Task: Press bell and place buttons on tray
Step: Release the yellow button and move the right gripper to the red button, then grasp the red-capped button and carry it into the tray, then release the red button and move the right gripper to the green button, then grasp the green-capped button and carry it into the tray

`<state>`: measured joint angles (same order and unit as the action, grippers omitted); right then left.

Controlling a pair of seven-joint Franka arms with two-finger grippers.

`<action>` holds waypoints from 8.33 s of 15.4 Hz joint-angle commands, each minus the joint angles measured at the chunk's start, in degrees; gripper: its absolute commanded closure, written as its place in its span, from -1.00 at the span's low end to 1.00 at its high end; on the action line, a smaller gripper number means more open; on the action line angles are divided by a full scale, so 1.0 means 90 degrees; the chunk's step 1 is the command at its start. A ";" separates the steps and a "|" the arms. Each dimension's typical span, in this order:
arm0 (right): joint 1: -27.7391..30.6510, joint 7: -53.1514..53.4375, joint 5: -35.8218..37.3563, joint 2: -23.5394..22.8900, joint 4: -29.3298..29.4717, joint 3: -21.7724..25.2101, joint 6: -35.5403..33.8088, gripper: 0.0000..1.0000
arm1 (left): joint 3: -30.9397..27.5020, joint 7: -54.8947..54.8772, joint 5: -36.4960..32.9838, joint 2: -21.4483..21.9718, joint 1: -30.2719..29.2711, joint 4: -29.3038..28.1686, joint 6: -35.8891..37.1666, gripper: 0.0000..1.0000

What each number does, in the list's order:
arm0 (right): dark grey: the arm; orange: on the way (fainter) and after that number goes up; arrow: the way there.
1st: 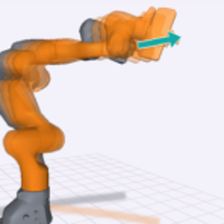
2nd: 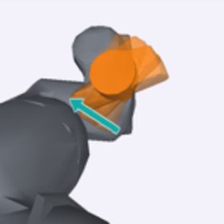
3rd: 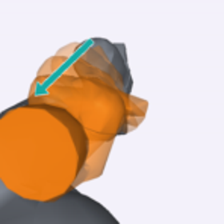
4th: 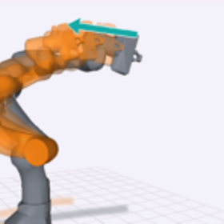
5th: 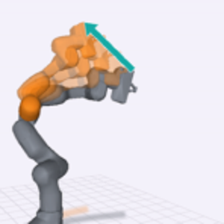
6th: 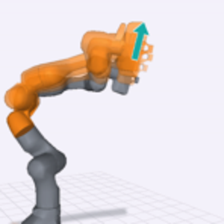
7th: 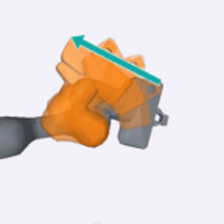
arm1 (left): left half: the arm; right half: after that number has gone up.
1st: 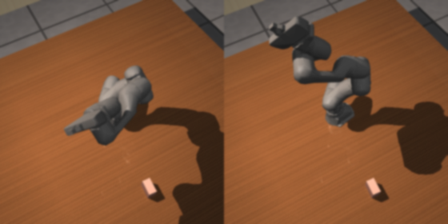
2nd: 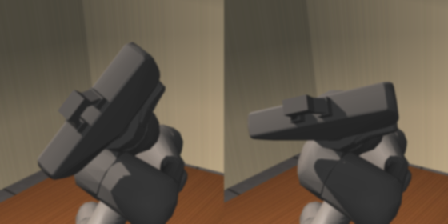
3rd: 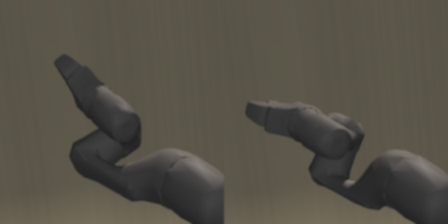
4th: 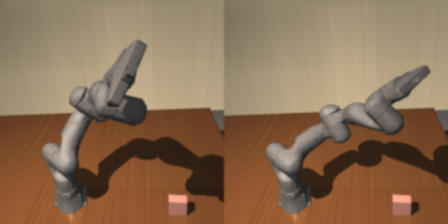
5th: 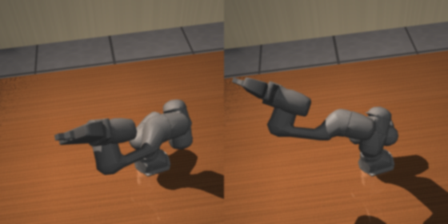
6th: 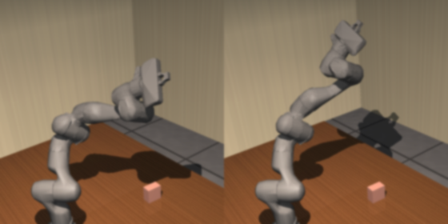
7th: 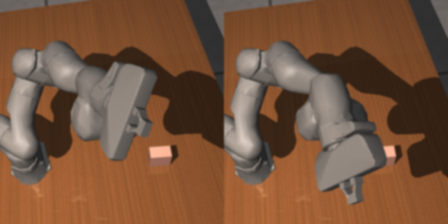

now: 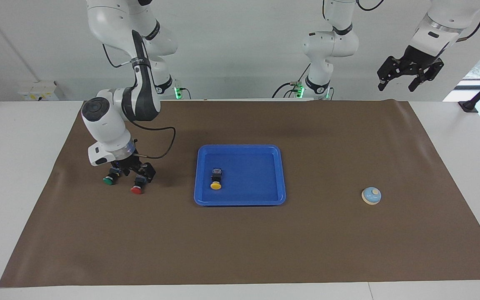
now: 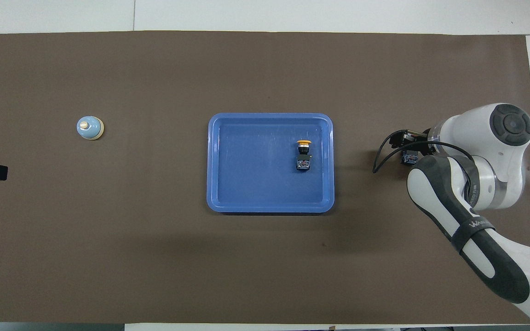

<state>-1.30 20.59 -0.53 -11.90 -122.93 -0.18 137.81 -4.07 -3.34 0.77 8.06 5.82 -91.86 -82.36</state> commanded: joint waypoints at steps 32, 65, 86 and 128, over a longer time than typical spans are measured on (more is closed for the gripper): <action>-0.1943 0.1353 -0.0088 -0.0289 0.2007 -0.0126 -0.1620 1.00 | -0.0055 0.0078 -0.0203 0.0071 0.0125 -0.0066 0.0050 -1.00; -0.1547 0.1760 0.0019 -0.0153 0.2448 -0.0067 -0.2517 -1.00 | -0.0055 0.0078 -0.0203 0.0071 0.0125 -0.0066 0.0050 -1.00; 0.1307 -0.1730 0.0098 0.0893 -0.1115 -0.0058 0.0711 -1.00 | -0.0055 0.0078 -0.0203 0.0071 0.0125 -0.0066 0.0050 -1.00; -0.2003 0.1726 -0.0488 -0.0055 0.1802 -0.0146 -0.1396 1.00 | -0.0055 0.0078 -0.0203 0.0071 0.0125 -0.0066 0.0050 -1.00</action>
<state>-17.92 35.50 -3.16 -10.43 -110.33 -1.59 126.91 -4.07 -3.34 0.77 8.06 5.82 -91.87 -82.36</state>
